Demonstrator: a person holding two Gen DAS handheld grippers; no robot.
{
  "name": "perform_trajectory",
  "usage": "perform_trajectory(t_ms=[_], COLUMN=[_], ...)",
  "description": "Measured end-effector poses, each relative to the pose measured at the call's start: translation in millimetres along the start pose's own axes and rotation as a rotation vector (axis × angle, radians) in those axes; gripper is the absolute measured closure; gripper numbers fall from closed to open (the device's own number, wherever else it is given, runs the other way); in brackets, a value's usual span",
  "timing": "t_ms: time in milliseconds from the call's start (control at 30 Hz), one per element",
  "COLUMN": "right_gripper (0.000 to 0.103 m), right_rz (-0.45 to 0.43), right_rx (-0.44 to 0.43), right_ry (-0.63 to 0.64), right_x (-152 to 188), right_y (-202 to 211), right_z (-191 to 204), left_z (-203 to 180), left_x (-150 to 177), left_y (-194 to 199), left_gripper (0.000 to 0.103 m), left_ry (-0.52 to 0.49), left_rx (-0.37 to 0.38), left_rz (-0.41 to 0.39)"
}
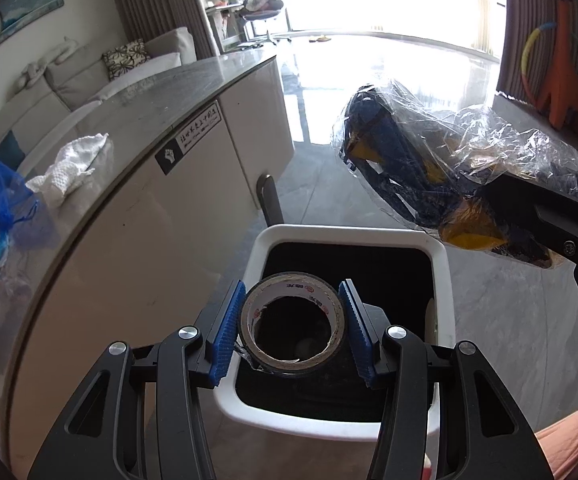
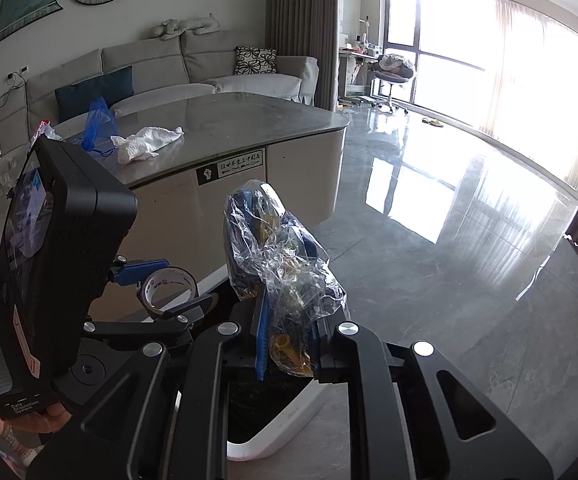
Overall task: Collect trash
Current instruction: 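Carry the tape roll and toy bag over the white bin with both grippers, then open the left gripper to drop the tape roll into the bin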
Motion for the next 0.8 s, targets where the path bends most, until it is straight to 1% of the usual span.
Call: perform_trajectory(t_ms=[333,400,467,633,800], right_gripper=[0.086,0.086,0.086,0.086,0.086], right_rz=[0.032,0.051,0.075,0.135,0.171], right_rx=[0.013,0.011,-0.017,-0.035,-0.036], right_ry=[-0.022,-0.011,-0.007,0.042,0.078], right_x=[7,9,10,14,20], right_y=[-12,-18,-27,-53,-68], right_z=[-14,-14,-12,-7,-1], left_z=[-11,-13,-12,-9,-11], left_x=[6,9,11,18,24], left_y=[-29,-33,-38,-54,-71], left_gripper=[0.053,0.053,0.053,0.053,0.053], left_ry=[-0.015,-0.018,-0.022,-0.015,-0.016], left_rx=[0.015,0.025,0.026,0.031,0.034], left_rz=[0.042,0.045,0.050,0.079,0.113])
Point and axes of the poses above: each gripper's, at about its wrist camera, not at the fingertips, and y roughly against the way its jaws point, z to its left, x to its underside, the point moved 8 cm from there along -y, roughly the way its jaws point, and after that the axes turned 4 degrees about -x, right-handed, at the moved point
